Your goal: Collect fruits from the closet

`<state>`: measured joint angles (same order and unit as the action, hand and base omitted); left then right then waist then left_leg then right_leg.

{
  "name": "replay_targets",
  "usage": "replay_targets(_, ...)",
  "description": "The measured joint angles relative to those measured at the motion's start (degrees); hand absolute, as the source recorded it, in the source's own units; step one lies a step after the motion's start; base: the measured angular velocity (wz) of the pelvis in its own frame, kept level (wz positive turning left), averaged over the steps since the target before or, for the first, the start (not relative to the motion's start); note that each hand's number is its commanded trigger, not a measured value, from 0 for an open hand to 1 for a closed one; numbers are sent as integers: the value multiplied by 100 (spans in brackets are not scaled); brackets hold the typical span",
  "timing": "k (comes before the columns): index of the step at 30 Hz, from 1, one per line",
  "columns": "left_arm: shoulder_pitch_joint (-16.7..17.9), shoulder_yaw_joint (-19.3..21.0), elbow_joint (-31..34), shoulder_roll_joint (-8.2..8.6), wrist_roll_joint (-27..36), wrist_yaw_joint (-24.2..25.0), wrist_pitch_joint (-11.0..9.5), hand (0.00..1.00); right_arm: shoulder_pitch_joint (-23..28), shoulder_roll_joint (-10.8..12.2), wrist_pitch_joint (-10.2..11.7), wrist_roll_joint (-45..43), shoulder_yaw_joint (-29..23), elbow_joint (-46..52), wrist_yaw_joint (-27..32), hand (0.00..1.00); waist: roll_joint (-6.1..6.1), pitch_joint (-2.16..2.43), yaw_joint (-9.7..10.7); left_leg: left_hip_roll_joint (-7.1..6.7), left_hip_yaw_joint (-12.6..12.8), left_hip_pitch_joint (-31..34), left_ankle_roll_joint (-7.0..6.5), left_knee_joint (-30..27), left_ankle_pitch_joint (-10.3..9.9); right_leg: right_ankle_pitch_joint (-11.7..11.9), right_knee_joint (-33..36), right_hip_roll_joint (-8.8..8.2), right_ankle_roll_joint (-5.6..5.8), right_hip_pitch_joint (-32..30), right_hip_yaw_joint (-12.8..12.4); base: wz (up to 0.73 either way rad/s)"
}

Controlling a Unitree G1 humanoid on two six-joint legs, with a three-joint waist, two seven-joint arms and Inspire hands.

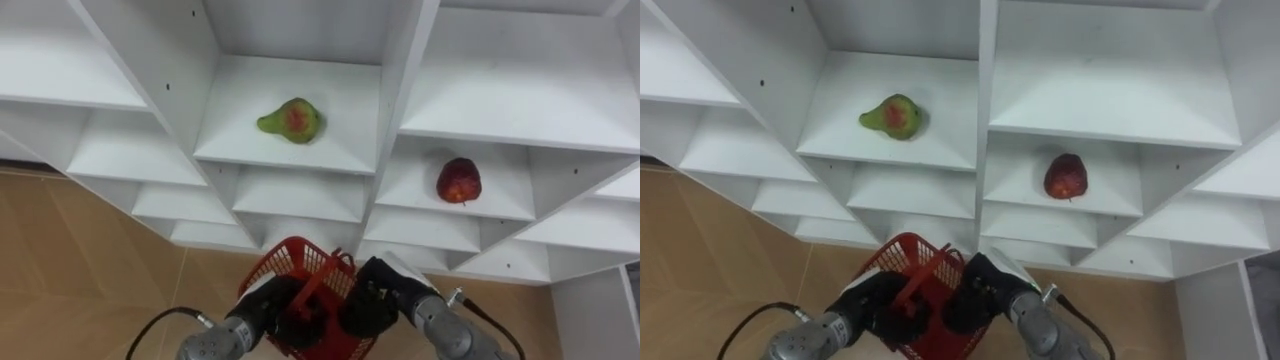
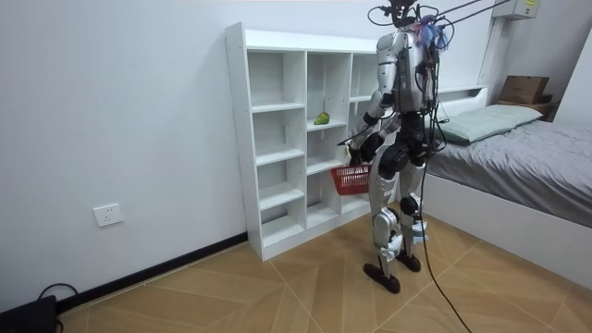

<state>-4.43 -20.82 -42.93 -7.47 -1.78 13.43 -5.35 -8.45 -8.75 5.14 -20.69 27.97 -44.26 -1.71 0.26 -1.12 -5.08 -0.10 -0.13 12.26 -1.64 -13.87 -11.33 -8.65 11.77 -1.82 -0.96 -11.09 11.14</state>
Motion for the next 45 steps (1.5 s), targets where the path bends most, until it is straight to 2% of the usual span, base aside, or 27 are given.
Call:
replay_targets(5, -11, -20, 0, 0, 4, 75, 0, 100, -75, 30, 0, 88, 3, -155, 40, 100, 15, -9, -4, 1, -1, -5, 0, 8, 0, 0, -1, 5, 0, 0, -7, 0)
replay_targets(11, 0, -98, 2, 4, 120, 89, 7, 100, -200, 120, -33, 719, -3, -476, 25, 100, 43, -24, 2, 1, -13, 0, 1, 4, 1, 0, -1, 7, 0, 2, -7, 0)
replay_targets(15, 0, -97, 25, 24, 117, 127, 32, 100, -229, 183, -152, 1153, -30, -682, -88, 100, 87, -29, 16, -1, -14, 14, 2, 4, 1, 0, -3, -2, 0, 0, 14, 0)
replay_targets(19, -4, -97, 27, 29, 117, 175, 49, 100, -242, 206, -155, 1196, -54, -687, -148, 100, 126, -23, 21, -1, -14, 19, 2, 3, 1, 0, -3, -5, 0, -6, 17, 0)
replay_targets(32, -20, -126, 30, 36, 112, 216, 122, 100, -388, 243, -155, 1459, -62, -975, -223, 100, 146, -12, 20, -1, -15, 10, 3, 3, 10, 1, 0, -6, -1, -3, 23, 0)
replay_targets(41, -30, -245, 23, 63, 116, 219, 129, 100, -515, 283, -159, 3409, -64, -1728, -228, 100, 147, -16, 28, -1, -6, -98, 2, 41, 14, 0, -3, -7, -1, 83, -2, 0)
replay_targets(45, -34, -268, 23, 174, 120, 182, 134, 100, -537, 398, -233, 4281, -251, -1924, -303, 100, 155, -28, 65, -3, -9, -128, 2, 42, 14, 0, -12, 3, -1, 116, 5, 0)
